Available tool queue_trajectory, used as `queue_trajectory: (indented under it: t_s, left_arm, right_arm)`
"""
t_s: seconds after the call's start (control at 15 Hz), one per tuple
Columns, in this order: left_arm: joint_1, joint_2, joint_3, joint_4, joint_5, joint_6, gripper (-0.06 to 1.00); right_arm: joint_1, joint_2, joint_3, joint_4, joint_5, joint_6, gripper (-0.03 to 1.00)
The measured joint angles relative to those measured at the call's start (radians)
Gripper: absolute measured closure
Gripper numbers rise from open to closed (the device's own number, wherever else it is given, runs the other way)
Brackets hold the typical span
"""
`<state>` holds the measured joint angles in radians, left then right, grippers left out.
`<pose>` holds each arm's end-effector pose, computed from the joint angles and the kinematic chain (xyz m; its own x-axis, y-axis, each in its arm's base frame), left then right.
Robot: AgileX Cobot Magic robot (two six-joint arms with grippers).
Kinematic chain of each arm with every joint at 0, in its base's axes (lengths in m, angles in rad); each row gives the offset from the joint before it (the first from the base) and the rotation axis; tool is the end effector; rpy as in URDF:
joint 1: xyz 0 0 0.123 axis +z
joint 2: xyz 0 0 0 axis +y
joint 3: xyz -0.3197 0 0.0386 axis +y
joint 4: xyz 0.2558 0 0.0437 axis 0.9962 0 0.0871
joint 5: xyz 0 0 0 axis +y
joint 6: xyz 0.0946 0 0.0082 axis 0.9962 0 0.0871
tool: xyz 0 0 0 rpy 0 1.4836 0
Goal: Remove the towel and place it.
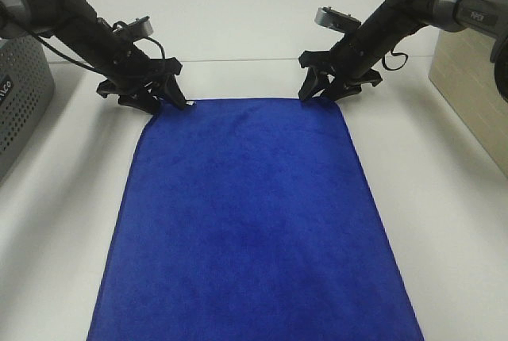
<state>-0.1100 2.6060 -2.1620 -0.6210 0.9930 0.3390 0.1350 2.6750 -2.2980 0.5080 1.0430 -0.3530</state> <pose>0.5618 -0.1086 0.1038 -0.9516 0.0757 -0.2979 0.2160 0.8541 -0.4731 0.5714 0.1179 0.0964 -0.9246 -0.1984 -0.3252 -0.3192 0.8695 0.3770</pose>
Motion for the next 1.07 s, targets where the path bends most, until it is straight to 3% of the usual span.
queue_trajectory:
  t_s: [0.2,0.47,0.67,0.8,0.87,1.07]
  left_arm:
    - [-0.006,0.001,0.000,0.007,-0.012,0.000,0.47]
    - [-0.006,0.004,0.000,0.015,-0.024,0.000,0.59]
    - [-0.006,0.008,0.000,0.015,-0.026,0.000,0.73]
    - [-0.006,0.010,0.000,0.016,-0.031,0.000,0.85]
    - [-0.007,0.011,0.000,0.019,-0.033,0.007,0.91]
    - [-0.016,0.011,0.000,0.025,-0.052,0.019,0.94]
  right_arm:
    - [0.004,-0.004,-0.004,-0.062,0.005,0.000,0.46]
    - [0.002,-0.005,-0.004,-0.097,0.005,0.000,0.60]
    - [0.002,-0.005,-0.004,-0.126,0.006,0.000,0.75]
    - [0.001,-0.005,-0.004,-0.138,0.006,0.001,0.93]
    - [0.001,-0.005,-0.004,-0.138,0.006,0.001,0.95]
    - [0.001,-0.005,-0.004,-0.143,0.004,0.001,0.95]
